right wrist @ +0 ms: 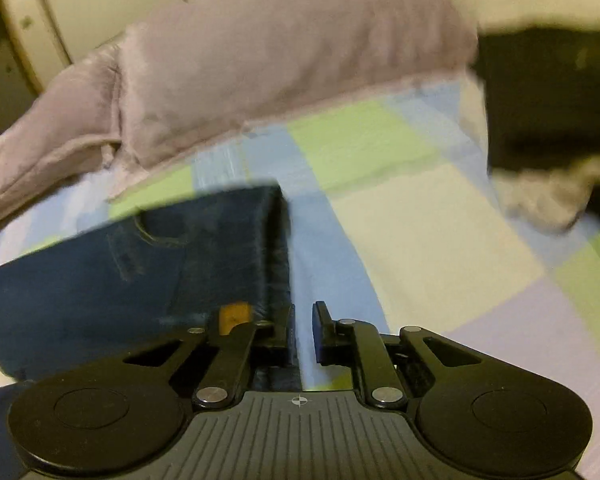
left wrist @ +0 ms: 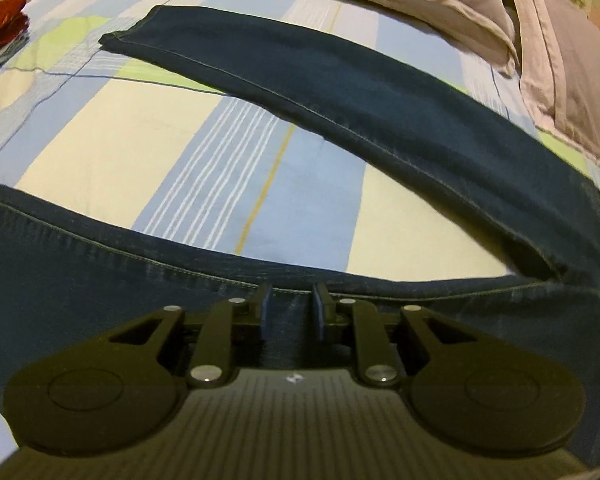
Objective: Fold clothes
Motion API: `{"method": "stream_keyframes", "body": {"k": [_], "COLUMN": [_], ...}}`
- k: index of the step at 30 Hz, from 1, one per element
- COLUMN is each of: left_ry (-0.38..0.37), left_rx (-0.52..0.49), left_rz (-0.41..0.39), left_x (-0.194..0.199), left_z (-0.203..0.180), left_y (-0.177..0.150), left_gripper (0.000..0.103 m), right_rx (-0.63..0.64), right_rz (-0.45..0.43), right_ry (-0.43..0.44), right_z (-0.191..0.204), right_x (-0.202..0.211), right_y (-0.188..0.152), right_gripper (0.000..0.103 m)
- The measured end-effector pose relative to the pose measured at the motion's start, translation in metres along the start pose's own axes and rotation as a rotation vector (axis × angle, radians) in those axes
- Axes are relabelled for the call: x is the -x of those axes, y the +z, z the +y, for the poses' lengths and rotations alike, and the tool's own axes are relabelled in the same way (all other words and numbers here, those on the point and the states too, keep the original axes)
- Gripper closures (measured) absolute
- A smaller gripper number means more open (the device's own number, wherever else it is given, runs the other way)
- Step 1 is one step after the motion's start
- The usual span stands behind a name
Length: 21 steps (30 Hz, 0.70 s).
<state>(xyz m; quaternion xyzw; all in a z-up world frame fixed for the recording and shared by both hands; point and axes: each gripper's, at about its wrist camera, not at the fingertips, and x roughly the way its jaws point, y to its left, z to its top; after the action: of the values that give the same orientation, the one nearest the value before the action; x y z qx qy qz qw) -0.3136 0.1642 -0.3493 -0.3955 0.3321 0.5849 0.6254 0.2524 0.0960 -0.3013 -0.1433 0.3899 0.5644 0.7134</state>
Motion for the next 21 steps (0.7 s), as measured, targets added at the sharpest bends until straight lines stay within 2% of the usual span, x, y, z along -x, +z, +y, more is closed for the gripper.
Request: {"method": "stream_keyframes", "body": {"k": [2,5,6,8,9,10,11,13,15,18,20,21], "left_ry": [0.003,0.029,0.042,0.067,0.087,0.105,0.115,0.126,0.122,0.106,0.096,0.101], "left_rx": [-0.022,-0.104,-0.108,-0.118,-0.11,-0.083,-0.052,-0.002,-0.028,-0.081,-0.121,-0.149], "left_rz": [-0.004,-0.012,-0.014,-0.016,-0.015,-0.014,-0.014,-0.018,-0.038,-0.044,-0.035,-0.039], "left_x": [-0.002,-0.001,0.001,0.005,0.007,0.01,0.013,0.019,0.023,0.024,0.025,0.027], "left_z": [-0.006,-0.012,-0.006,0.004,0.012,0.024,0.036,0.056,0.063,0.066,0.071,0.075], "left_y": [-0.002,-0.003,-0.003,-0.002,-0.002,-0.002,-0.003,-0.005,-0.011,-0.024,-0.038,-0.045], "left_gripper": [0.086,0.082,0.08,0.08,0.08,0.081,0.082,0.084,0.084,0.084,0.082,0.08], "right_rx": [0.09,0.298,0.325,0.231,0.204,0.189,0.18,0.168,0.173,0.206,0.266,0.305], "right_rz": [0.047,0.156,0.143,0.158,0.164,0.168,0.169,0.158,0.121,0.115,0.159,0.198], "right_ry": [0.08,0.054,0.052,0.032,-0.029,-0.106,-0.143,-0.185,-0.153,-0.045,-0.019,-0.044], "right_z": [0.023,0.049,0.049,0.04,0.039,0.039,0.038,0.04,0.053,0.087,0.111,0.118], "right_x": [-0.001,-0.027,-0.028,-0.023,-0.019,-0.015,-0.01,0.004,0.02,0.03,0.028,0.025], "right_y": [-0.01,-0.042,-0.051,-0.049,-0.046,-0.043,-0.042,-0.042,-0.046,-0.067,-0.091,-0.105], "right_gripper": [0.09,0.091,0.091,0.092,0.092,0.084,0.069,0.07,0.069,0.069,0.07,0.07]}}
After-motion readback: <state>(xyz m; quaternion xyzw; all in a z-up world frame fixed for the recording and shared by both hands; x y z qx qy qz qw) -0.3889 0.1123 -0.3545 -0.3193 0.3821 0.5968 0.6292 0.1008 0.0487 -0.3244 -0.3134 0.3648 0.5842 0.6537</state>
